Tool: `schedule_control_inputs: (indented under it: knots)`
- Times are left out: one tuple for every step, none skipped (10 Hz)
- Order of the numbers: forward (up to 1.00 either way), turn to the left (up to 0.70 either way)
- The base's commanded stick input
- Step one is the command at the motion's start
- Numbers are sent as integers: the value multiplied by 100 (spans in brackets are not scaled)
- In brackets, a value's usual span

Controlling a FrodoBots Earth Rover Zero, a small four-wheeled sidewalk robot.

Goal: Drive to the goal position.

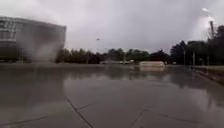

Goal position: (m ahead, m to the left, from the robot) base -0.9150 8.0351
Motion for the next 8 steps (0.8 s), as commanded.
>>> schedule_control_inputs:
  knots:
    - [0,70]
    - [0,70]
    - [0,70]
    - [0,70]
    - [0,70]
    - [0,70]
    - [0,70]
    - [0,70]
